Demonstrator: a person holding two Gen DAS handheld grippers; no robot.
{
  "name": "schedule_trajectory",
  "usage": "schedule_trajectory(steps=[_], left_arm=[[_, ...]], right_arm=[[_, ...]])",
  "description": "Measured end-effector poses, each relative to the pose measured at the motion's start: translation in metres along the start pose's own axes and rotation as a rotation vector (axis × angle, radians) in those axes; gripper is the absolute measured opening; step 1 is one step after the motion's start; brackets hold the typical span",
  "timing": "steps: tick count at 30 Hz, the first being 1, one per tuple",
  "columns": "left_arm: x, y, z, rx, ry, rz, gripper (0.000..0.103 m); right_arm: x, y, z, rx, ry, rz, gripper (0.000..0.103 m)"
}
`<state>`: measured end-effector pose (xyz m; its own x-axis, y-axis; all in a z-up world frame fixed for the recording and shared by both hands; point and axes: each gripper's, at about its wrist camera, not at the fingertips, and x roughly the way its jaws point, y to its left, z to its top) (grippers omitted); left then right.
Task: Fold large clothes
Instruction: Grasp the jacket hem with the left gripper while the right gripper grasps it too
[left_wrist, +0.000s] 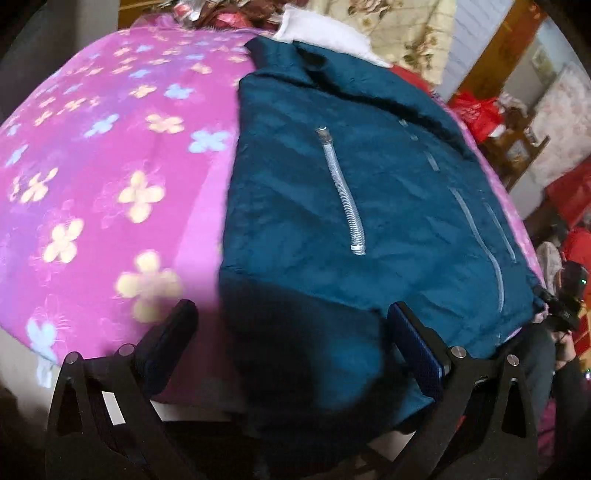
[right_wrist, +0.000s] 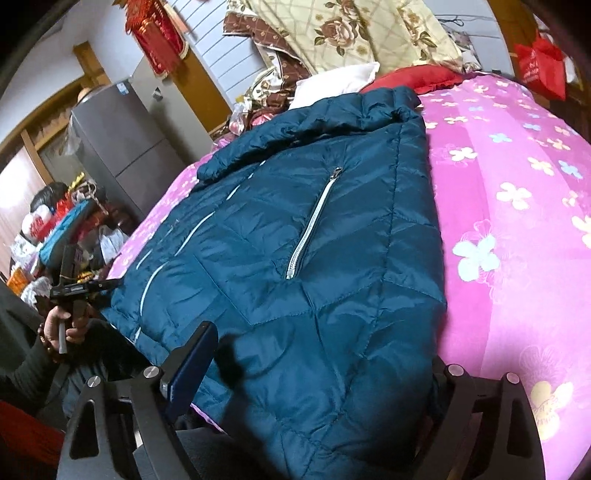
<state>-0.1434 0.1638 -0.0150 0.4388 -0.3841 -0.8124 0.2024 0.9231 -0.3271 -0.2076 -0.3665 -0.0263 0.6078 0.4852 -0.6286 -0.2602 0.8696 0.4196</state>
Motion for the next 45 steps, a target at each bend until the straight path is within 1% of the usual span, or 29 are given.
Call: schedule_trajectory(steps=[2, 4, 7, 9, 10, 11, 12, 13, 14, 15, 16, 19, 20, 22, 23, 24, 25, 26, 28, 29, 30, 31, 33, 34, 35, 37, 40, 43, 45], left_arm=[[0.001, -0.004, 0.002, -0.002, 0.006, -0.083, 0.102], [0.004, -0.005, 0.007, -0.024, 0.024, -0.198, 0.102], [0.005, -0.003, 0.014, -0.050, 0.031, -0.241, 0.102], [0.005, -0.001, 0.015, -0.074, 0.035, -0.263, 0.100], [0.004, -0.001, 0.016, -0.073, 0.037, -0.252, 0.096], [0.002, 0.001, 0.015, -0.066, 0.035, -0.225, 0.085], [0.003, 0.000, 0.016, -0.055, 0.034, -0.195, 0.074], [0.002, 0.000, 0.016, -0.047, 0.033, -0.171, 0.069], [0.001, 0.001, 0.014, -0.041, 0.029, -0.139, 0.055], [0.000, 0.002, 0.012, -0.036, 0.025, -0.113, 0.047], [-0.001, 0.002, 0.010, -0.028, 0.021, -0.099, 0.046], [-0.003, 0.002, 0.004, -0.013, 0.018, -0.087, 0.046], [-0.003, 0.000, 0.002, -0.010, 0.020, -0.082, 0.047], [-0.001, -0.004, 0.003, -0.002, 0.018, -0.097, 0.059], [0.001, -0.006, 0.003, 0.005, 0.019, -0.117, 0.072], [0.002, -0.009, 0.005, 0.013, 0.022, -0.135, 0.082], [0.004, -0.011, 0.005, 0.019, 0.026, -0.148, 0.085], [0.005, -0.014, 0.007, 0.023, 0.025, -0.142, 0.087], [0.007, -0.019, 0.008, 0.031, 0.015, -0.112, 0.087], [0.007, -0.021, 0.007, 0.028, 0.008, -0.099, 0.087], [0.006, -0.022, 0.005, 0.021, -0.001, -0.082, 0.083], [0.005, -0.022, 0.003, 0.014, -0.012, -0.063, 0.078], [0.004, -0.021, -0.001, 0.017, -0.033, -0.014, 0.055], [0.003, -0.019, -0.001, 0.007, -0.041, 0.005, 0.050], [0.002, -0.014, -0.002, -0.016, -0.048, 0.004, 0.045], [0.002, -0.010, -0.003, -0.044, -0.057, -0.007, 0.044], [0.003, -0.016, -0.004, -0.020, -0.073, 0.017, 0.047], [0.004, -0.019, -0.006, -0.019, -0.093, 0.009, 0.056], [0.004, -0.018, -0.007, -0.034, -0.110, -0.013, 0.061]], right_arm=[[0.000, -0.001, 0.000, 0.001, -0.001, -0.002, 0.093], [0.000, -0.001, 0.000, 0.003, -0.002, -0.002, 0.093], [-0.002, -0.003, -0.002, 0.010, -0.004, 0.020, 0.093], [-0.004, -0.006, -0.003, 0.029, -0.016, 0.067, 0.092], [-0.003, -0.007, -0.003, 0.034, -0.012, 0.097, 0.090], [-0.002, -0.007, -0.003, 0.030, -0.010, 0.106, 0.088], [0.002, -0.005, 0.001, 0.005, -0.008, 0.086, 0.085], [0.005, -0.003, 0.003, -0.015, -0.007, 0.064, 0.083], [0.009, -0.003, 0.007, -0.031, -0.006, 0.045, 0.082], [0.012, -0.003, 0.010, -0.032, -0.006, 0.039, 0.082], [0.013, -0.003, 0.011, -0.035, -0.003, 0.035, 0.082], [0.014, 0.000, 0.009, -0.052, 0.002, 0.016, 0.083], [0.013, 0.000, 0.008, -0.055, 0.000, 0.011, 0.083], [0.011, 0.001, 0.004, -0.060, -0.008, 0.005, 0.083], [0.010, 0.001, 0.003, -0.059, -0.012, 0.004, 0.083], [0.008, 0.001, 0.002, -0.055, -0.016, 0.003, 0.083], [0.008, 0.000, 0.001, -0.048, -0.020, 0.006, 0.083], [0.007, -0.001, 0.001, -0.041, -0.024, 0.010, 0.083], [0.005, -0.004, 0.000, -0.026, -0.032, 0.020, 0.083], [0.004, -0.005, -0.001, -0.017, -0.036, 0.019, 0.081], [0.003, -0.005, -0.002, -0.008, -0.041, 0.013, 0.074], [0.001, -0.009, -0.003, 0.017, -0.053, 0.003, 0.069], [-0.004, -0.018, -0.006, 0.075, -0.065, 0.004, 0.043], [-0.005, -0.023, -0.008, 0.096, -0.068, 0.018, 0.040], [-0.006, -0.023, -0.009, 0.094, -0.072, 0.018, 0.036], [-0.006, -0.019, -0.012, 0.076, -0.081, 0.001, 0.036], [-0.005, -0.013, -0.012, 0.049, -0.087, -0.024, 0.036], [-0.005, -0.015, -0.012, 0.057, -0.094, -0.018, 0.036], [-0.005, -0.016, -0.012, 0.053, -0.090, -0.013, 0.036]])
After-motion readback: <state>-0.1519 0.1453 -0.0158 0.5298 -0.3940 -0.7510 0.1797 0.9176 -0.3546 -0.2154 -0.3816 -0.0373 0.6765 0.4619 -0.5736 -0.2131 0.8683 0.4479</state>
